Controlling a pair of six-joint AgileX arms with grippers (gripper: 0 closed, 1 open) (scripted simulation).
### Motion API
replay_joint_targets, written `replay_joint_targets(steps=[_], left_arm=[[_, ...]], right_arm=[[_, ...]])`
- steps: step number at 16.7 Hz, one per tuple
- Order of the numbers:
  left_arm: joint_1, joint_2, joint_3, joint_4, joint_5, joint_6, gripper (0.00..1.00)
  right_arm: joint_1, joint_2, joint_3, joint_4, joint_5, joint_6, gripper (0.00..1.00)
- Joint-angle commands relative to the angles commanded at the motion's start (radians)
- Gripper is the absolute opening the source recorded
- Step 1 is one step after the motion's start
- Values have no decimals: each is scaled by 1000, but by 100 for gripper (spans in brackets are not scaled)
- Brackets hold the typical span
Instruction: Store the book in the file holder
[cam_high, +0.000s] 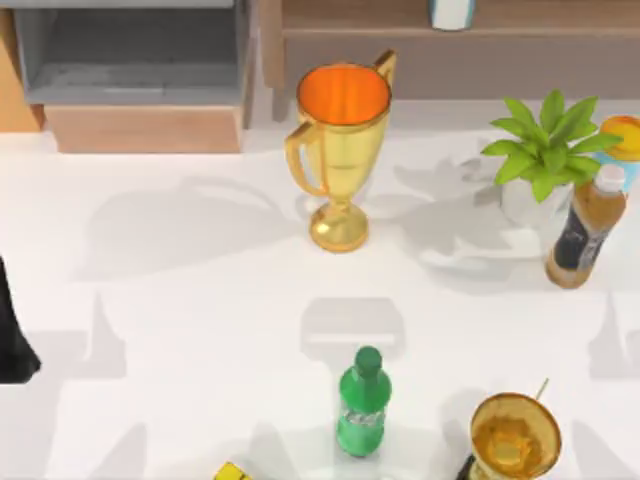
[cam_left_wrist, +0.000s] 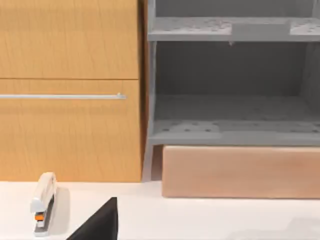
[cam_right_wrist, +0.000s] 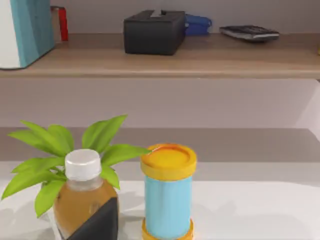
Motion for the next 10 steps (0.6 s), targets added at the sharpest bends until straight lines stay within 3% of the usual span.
replay_joint_targets(steps=[5,10], left_arm=[[-27,61,60,17,-23,-1,100],[-155,372,343,89,-134,-2,100]], right_arm=[[0,0,0,0,0,0,100],[0,0,0,0,0,0,100]])
